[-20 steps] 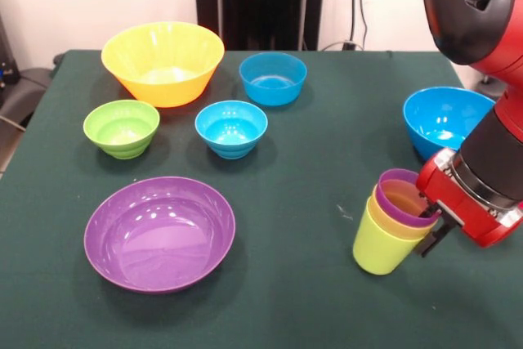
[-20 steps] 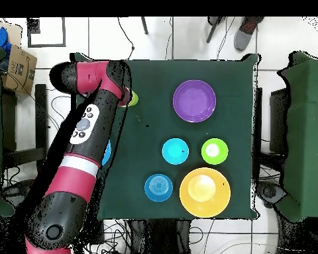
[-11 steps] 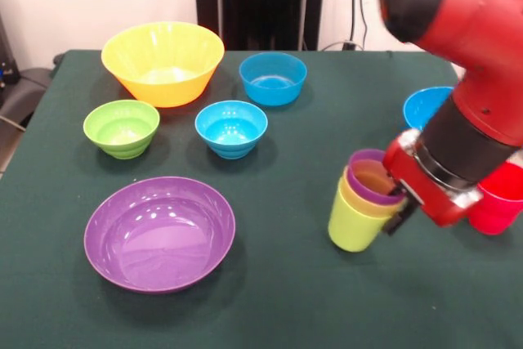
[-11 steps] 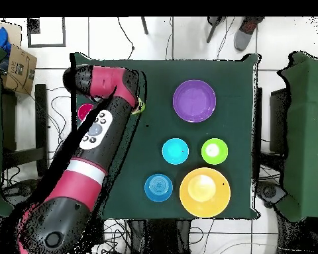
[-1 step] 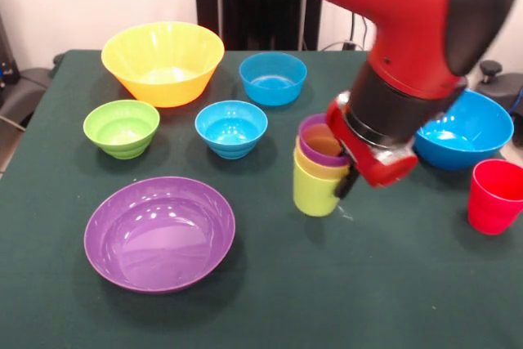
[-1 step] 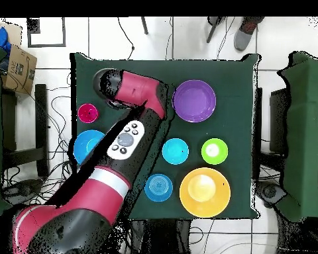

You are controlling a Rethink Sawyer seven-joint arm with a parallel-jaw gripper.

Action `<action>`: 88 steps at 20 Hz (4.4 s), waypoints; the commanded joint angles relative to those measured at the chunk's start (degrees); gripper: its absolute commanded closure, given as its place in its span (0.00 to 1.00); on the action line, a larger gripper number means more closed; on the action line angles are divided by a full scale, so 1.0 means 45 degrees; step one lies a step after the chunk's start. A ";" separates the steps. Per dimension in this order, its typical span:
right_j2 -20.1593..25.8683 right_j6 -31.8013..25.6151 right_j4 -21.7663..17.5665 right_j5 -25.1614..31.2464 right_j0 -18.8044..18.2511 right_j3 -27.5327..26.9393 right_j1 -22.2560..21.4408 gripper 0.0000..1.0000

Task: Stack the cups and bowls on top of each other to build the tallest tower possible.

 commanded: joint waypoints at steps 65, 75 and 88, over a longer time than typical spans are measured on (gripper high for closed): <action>0.4790 0.0255 -0.4830 -0.1498 -0.0855 0.1124 -0.1141 1.00; 0.4568 0.0312 -0.4912 -0.1942 -0.0715 0.1467 -0.1174 1.00; 0.4365 0.0525 -0.4834 -0.2128 -0.0466 0.1668 -0.1378 0.00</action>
